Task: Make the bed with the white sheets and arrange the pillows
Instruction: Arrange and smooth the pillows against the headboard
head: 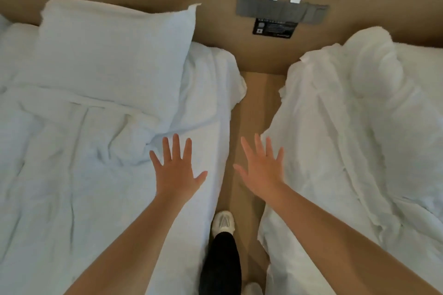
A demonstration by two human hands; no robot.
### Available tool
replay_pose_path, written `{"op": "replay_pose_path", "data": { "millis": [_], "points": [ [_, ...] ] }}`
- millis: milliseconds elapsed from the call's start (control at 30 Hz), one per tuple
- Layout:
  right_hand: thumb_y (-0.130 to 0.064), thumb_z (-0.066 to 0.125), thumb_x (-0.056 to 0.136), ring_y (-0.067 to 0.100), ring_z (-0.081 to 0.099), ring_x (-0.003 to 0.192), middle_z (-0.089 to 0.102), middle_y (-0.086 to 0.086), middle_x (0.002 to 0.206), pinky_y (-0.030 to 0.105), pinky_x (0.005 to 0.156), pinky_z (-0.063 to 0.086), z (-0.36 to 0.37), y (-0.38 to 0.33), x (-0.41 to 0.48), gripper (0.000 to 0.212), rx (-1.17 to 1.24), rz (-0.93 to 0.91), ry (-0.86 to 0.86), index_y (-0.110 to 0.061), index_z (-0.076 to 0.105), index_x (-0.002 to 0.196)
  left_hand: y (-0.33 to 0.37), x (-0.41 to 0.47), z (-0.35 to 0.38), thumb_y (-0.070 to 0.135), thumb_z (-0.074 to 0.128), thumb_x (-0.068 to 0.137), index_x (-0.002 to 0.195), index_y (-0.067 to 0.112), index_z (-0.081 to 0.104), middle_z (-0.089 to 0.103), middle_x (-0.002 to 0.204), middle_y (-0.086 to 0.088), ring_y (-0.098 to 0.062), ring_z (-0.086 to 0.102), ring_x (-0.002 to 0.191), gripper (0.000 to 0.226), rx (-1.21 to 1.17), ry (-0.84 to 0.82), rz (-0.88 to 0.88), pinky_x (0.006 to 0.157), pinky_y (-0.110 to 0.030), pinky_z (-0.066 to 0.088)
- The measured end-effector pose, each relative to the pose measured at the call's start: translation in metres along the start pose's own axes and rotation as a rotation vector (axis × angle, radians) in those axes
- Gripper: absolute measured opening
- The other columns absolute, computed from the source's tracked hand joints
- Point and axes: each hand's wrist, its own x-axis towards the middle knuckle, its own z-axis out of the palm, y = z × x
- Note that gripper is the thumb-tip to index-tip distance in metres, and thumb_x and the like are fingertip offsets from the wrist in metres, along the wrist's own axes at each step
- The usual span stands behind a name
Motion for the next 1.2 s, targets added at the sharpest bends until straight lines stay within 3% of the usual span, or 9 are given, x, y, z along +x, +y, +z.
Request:
{"op": "replay_pose_path", "data": {
  "millis": [267, 467, 633, 767, 933, 1067, 1200],
  "points": [
    [-0.074, 0.015, 0.090, 0.035, -0.011, 0.149, -0.015, 0.004, 0.163, 0.061, 0.116, 0.005, -0.050, -0.107, 0.156, 0.080, -0.170, -0.258, -0.029, -0.036, -0.016, 0.152, -0.098, 0.083, 0.012, 0.079, 0.027, 0.084, 0.154, 0.024, -0.011, -0.017, 0.161, -0.010, -0.035, -0.014, 0.148, 0.097, -0.126, -0.112, -0.291, 0.116, -0.062, 0.005],
    [-0.072, 0.025, 0.092, 0.034, -0.013, 0.149, -0.016, 0.004, 0.163, 0.064, 0.115, 0.006, -0.100, -0.169, 0.305, 0.082, -0.145, -0.397, 0.058, -0.035, -0.015, 0.153, -0.132, 0.193, 0.011, 0.080, 0.035, 0.082, 0.155, 0.024, -0.002, -0.006, 0.163, -0.009, -0.033, -0.007, 0.149, 0.100, -0.412, -0.038, -0.564, 0.116, -0.060, 0.007],
    [-0.078, 0.028, 0.087, 0.034, -0.010, 0.149, -0.011, 0.006, 0.164, 0.065, 0.115, 0.003, -0.150, -0.227, 0.442, 0.089, -0.146, -0.440, 0.243, -0.033, -0.010, 0.154, -0.164, 0.306, 0.000, 0.079, 0.046, 0.078, 0.155, 0.025, -0.001, -0.001, 0.163, -0.005, -0.028, 0.002, 0.150, 0.105, -0.998, 0.139, -0.890, 0.116, -0.055, 0.016],
    [-0.088, 0.034, 0.076, 0.035, -0.006, 0.150, -0.006, 0.009, 0.164, 0.065, 0.115, 0.001, -0.178, -0.292, 0.520, 0.104, -0.100, -0.428, 0.076, -0.037, -0.015, 0.152, -0.192, 0.369, 0.002, 0.077, 0.056, 0.074, 0.155, 0.024, -0.001, 0.011, 0.161, -0.010, -0.033, 0.018, 0.146, 0.112, -1.474, 0.176, -1.119, 0.114, -0.054, 0.026],
    [-0.091, 0.047, 0.065, 0.038, 0.021, 0.144, 0.018, 0.014, 0.158, 0.060, 0.115, 0.013, -0.177, -0.347, 0.561, 0.121, 0.070, -0.360, -0.057, -0.035, -0.015, 0.152, -0.215, 0.412, 0.014, 0.085, 0.058, 0.063, 0.153, 0.027, -0.008, 0.021, 0.156, -0.012, -0.037, 0.028, 0.140, 0.126, -1.699, 0.122, -1.400, 0.113, -0.055, 0.027],
    [-0.085, 0.062, 0.061, 0.034, 0.032, 0.139, 0.033, 0.013, 0.151, 0.050, 0.111, 0.025, -0.155, -0.351, 0.576, 0.123, 0.038, -0.308, 0.024, -0.016, 0.015, 0.151, -0.220, 0.428, 0.025, 0.077, 0.071, 0.059, 0.148, 0.011, 0.015, 0.034, 0.147, -0.009, -0.032, 0.037, 0.135, 0.124, -1.686, 0.121, -1.525, 0.109, -0.047, 0.032],
    [-0.073, 0.069, 0.068, 0.031, 0.053, 0.121, 0.055, 0.008, 0.133, 0.038, 0.094, 0.042, -0.146, -0.343, 0.568, 0.096, 0.084, -0.358, 0.036, -0.014, 0.037, 0.136, -0.218, 0.420, 0.040, 0.056, 0.081, 0.067, 0.143, 0.010, 0.031, 0.051, 0.136, -0.006, -0.028, 0.051, 0.124, 0.102, -1.811, 0.251, -1.454, 0.103, -0.035, 0.041]
  ]
}}
